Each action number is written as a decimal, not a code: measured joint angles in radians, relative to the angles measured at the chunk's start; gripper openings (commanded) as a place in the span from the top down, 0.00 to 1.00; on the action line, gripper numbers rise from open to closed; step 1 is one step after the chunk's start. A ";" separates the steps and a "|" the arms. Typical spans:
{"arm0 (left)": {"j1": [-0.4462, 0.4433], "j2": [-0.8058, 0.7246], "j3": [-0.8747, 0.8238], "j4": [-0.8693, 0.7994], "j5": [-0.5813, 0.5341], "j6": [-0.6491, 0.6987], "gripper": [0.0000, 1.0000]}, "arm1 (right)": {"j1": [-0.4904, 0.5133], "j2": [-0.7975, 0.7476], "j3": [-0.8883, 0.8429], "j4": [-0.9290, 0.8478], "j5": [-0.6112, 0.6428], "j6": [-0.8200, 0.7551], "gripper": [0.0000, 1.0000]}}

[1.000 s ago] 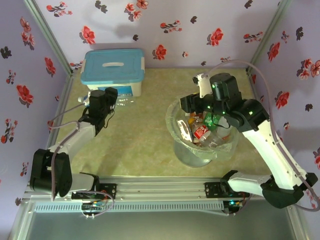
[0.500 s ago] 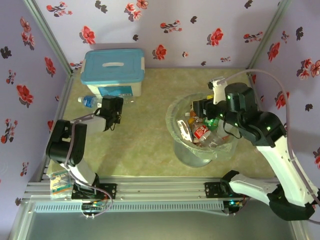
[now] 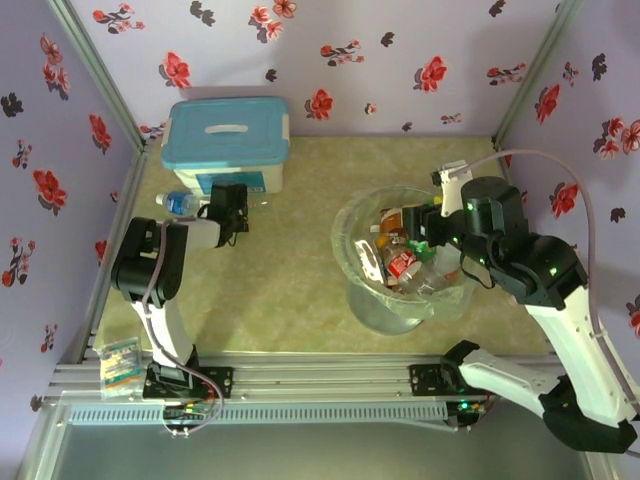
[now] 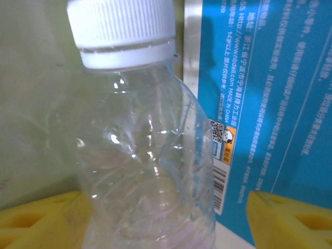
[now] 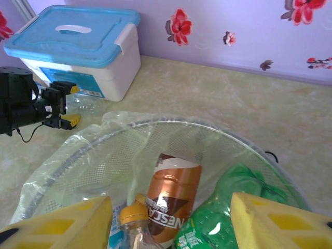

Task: Put the plastic bottles in the bin

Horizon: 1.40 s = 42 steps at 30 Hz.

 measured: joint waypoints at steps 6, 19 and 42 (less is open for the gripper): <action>0.000 0.036 0.017 0.031 -0.011 -0.072 0.45 | 0.000 -0.035 0.000 -0.019 0.034 -0.006 0.38; 0.000 0.033 -0.030 0.110 -0.011 -0.095 0.54 | 0.000 -0.011 0.002 -0.021 0.052 -0.010 0.38; -0.133 -0.706 -0.068 -0.228 0.103 0.469 0.52 | 0.000 0.303 0.253 -0.009 -0.206 -0.088 0.38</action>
